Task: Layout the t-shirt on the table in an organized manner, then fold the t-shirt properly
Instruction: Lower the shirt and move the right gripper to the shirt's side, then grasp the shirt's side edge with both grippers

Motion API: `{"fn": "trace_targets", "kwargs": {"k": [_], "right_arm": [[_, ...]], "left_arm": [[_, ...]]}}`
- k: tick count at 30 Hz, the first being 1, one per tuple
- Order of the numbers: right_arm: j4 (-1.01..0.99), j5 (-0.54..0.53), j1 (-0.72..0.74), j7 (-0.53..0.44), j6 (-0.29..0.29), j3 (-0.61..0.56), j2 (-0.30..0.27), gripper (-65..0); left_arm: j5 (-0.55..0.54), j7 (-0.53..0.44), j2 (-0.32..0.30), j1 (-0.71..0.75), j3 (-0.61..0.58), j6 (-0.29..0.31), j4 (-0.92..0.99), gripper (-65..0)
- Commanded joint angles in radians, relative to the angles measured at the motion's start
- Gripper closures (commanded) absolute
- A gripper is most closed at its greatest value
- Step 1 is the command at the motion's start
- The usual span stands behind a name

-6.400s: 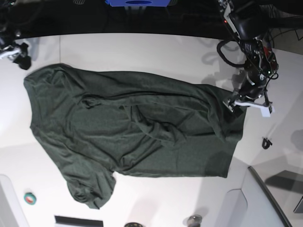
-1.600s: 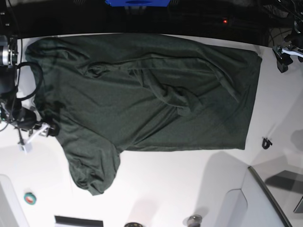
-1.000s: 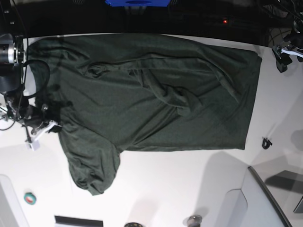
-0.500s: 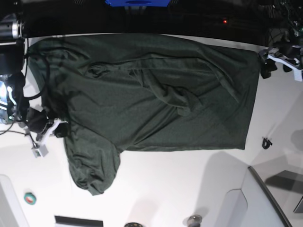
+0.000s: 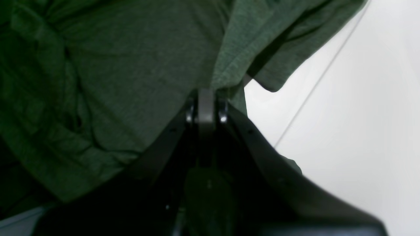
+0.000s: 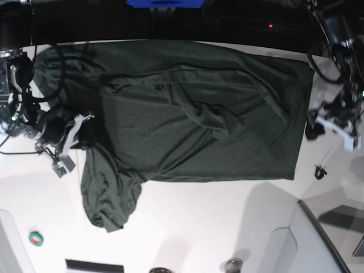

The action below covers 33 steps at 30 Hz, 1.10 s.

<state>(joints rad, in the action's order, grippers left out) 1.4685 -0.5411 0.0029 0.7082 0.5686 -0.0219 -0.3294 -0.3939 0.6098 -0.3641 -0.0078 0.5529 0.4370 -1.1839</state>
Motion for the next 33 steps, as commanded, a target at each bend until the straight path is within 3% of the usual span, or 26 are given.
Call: {"fn": "trace_targets", "kwargs": {"k": [1,9,15,18,20,26,33], "right_arm": [[0.028,-0.01,0.004,-0.009,0.004,0.006,-0.014,-0.5],[0.03,-0.014,-0.054,-0.002,0.004,0.006,-0.012,-0.5],[0.031,-0.014,-0.071,-0.002,0.004,0.006,0.002,-0.5],[0.031,-0.014,-0.071,-0.002,0.004,0.006,0.002,-0.5],[0.031,-0.014,-0.073,-0.002,0.004,0.006,0.002,-0.5],[0.037,-0.014,-0.073,-0.002,0.006,0.006,0.002,-0.5],[0.039,-0.015,-0.073,-0.005,0.006,0.006,0.002,-0.5]], "left_arm": [[-0.01,-0.021,-0.026,-0.042,-0.014,0.0,0.011,-57.9],[0.028,-0.028,-0.052,-0.326,-0.216,-0.002,0.292,-57.9],[0.207,-0.097,-0.006,-0.484,-0.232,-0.004,0.451,-57.9],[0.235,-0.144,-0.005,-0.538,-0.232,-0.054,0.562,-57.9],[0.238,-0.201,-0.008,-0.565,-0.233,-0.086,0.642,-57.8],[0.247,-0.301,-0.029,-0.614,-0.244,-0.093,0.795,-57.8],[0.249,-0.304,-0.019,-0.597,-0.245,-0.093,0.864,-57.6]]}}
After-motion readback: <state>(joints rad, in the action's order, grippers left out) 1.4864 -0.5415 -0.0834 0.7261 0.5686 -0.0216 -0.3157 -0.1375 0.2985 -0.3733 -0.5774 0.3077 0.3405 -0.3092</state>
